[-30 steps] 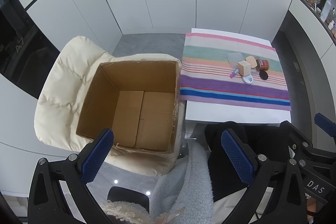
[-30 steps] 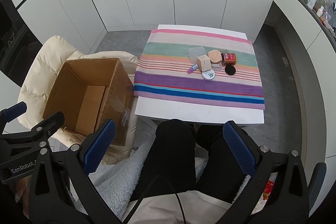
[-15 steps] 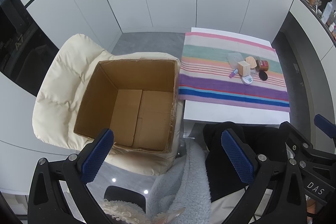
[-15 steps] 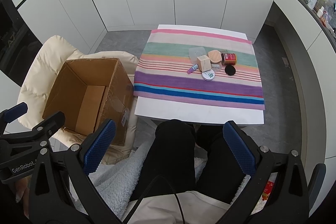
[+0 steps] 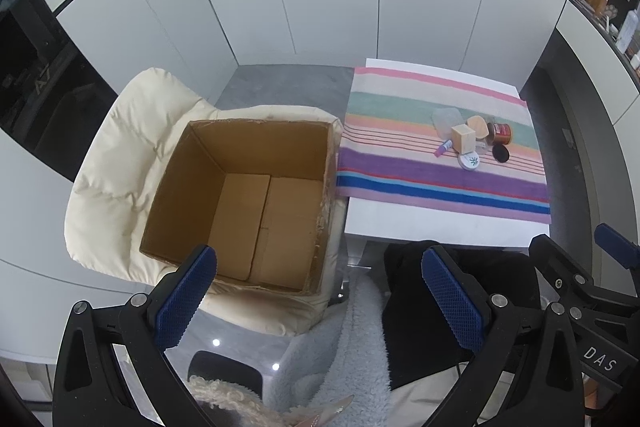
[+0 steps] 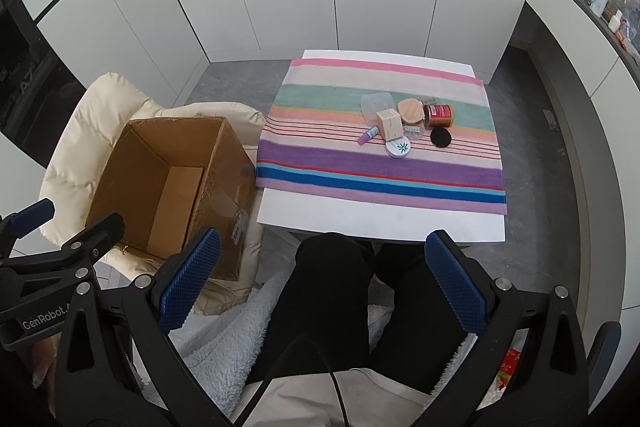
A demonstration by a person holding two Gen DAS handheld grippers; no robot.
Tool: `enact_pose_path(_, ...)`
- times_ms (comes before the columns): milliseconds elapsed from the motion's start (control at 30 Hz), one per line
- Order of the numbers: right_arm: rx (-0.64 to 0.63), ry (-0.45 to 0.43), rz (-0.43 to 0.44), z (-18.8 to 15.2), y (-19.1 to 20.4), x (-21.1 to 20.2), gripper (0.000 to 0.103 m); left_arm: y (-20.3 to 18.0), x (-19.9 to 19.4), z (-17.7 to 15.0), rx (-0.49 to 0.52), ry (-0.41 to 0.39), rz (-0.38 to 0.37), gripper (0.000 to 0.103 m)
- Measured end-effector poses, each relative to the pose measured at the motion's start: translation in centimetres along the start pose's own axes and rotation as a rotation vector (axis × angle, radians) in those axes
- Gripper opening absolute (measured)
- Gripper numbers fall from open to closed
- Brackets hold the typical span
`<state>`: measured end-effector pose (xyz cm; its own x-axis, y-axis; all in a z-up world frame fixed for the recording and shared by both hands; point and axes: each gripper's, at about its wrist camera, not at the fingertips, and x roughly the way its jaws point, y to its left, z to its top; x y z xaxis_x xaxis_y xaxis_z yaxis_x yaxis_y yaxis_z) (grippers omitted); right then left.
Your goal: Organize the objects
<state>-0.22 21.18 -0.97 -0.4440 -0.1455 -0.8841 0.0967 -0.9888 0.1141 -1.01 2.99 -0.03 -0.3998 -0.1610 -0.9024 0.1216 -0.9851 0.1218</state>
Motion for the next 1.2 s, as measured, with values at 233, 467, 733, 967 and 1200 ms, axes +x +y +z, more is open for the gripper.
enact_pose_path(233, 0.051, -0.005, -0.005, 0.3, -3.4, 0.2, 0.103, -3.2, 0.2, 0.6, 0.015, -0.004, -0.021, 0.103)
enact_pose_path(467, 0.109, -0.013, -0.017, 0.1, -8.2, 0.3, 0.103, -8.1, 0.4, 1.3, 0.063, -0.003, -0.038, 0.103)
enact_pose_path(733, 0.161, -0.016, -0.042, 0.4, -13.8, 0.6, 0.103, -13.5, 1.7, 2.4, 0.096, 0.045, -0.098, 0.103)
enact_pose_path(967, 0.228, -0.012, -0.056, 0.8, -18.1, 1.3, 0.103, -17.1, 2.0, 3.9, 0.073, 0.028, -0.182, 0.103)
enact_pose_path(1200, 0.233, -0.008, -0.086, 1.4, -20.2, 2.7, 0.103, -18.6, 4.7, 5.1, 0.073, 0.019, -0.183, 0.103)
